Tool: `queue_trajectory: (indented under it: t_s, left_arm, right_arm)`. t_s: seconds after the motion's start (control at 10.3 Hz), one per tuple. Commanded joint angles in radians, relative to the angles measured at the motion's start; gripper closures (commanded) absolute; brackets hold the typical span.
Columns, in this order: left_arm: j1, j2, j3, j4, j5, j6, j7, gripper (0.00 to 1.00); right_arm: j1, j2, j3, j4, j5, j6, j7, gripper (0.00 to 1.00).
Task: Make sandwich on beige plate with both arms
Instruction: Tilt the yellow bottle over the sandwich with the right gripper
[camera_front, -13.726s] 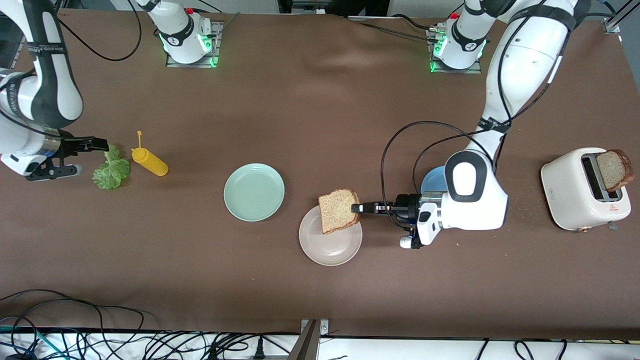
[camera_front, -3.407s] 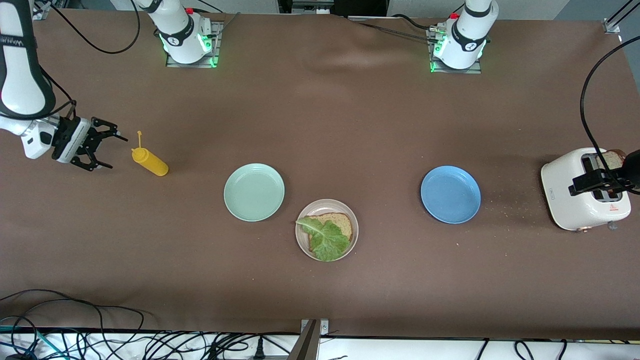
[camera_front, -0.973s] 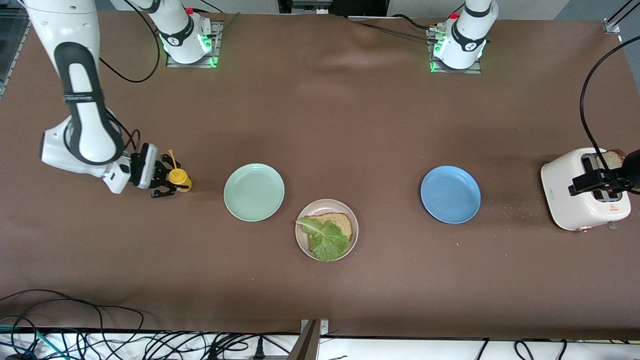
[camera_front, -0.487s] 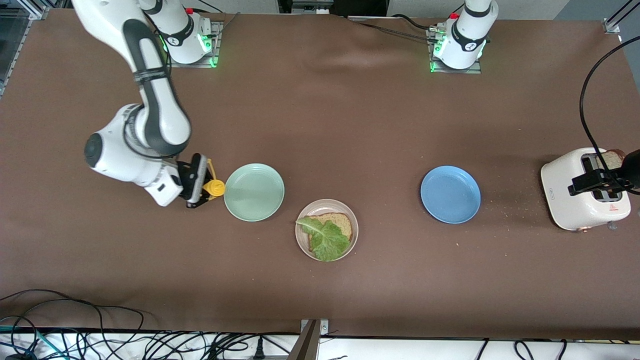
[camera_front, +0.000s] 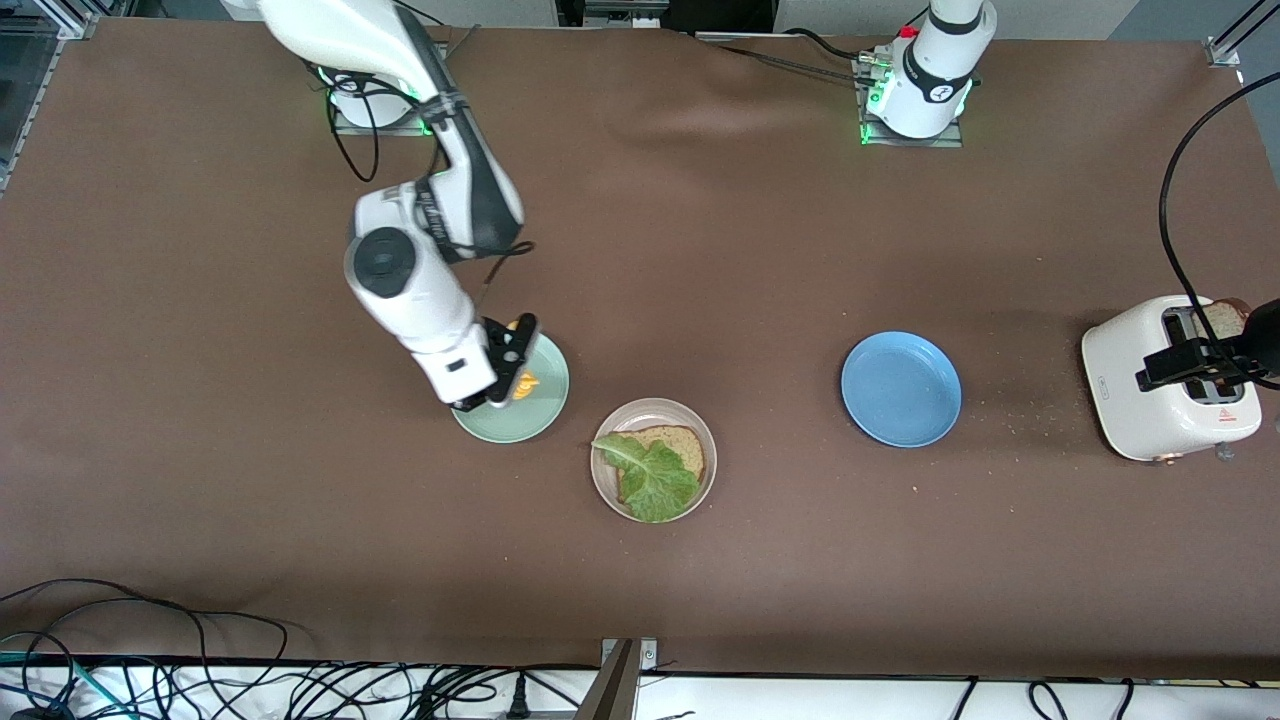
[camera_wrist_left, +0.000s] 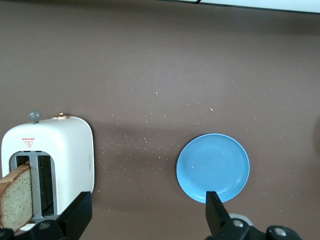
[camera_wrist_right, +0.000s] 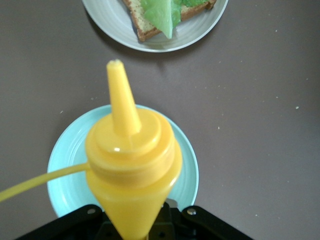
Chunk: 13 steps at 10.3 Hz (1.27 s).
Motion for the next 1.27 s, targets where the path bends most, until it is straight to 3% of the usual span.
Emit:
queue_trajectory:
  t_s: [0.0,0.49,0.88,1.17]
  left_arm:
    - [0.002,-0.013,0.003,-0.008,-0.009,-0.008,0.021,0.00]
    - [0.000,-0.013,0.003,-0.008,-0.009,-0.008,0.021,0.00]
    - [0.000,-0.013,0.003,-0.008,-0.009,-0.008,0.021,0.00]
    - [0.000,-0.013,0.003,-0.009,-0.009,-0.008,0.021,0.00]
  right_arm:
    - [0.031,0.146,-0.013,0.151,-0.177,-0.017,0.174,1.00]
    - [0.082,0.362,-0.019,0.432,-0.346,-0.121,0.403,1.00]
    - [0.108,0.416,-0.022,0.475,-0.452,-0.123,0.451,1.00]
    - [0.108,0.411,-0.022,0.475,-0.461,-0.132,0.443,1.00]
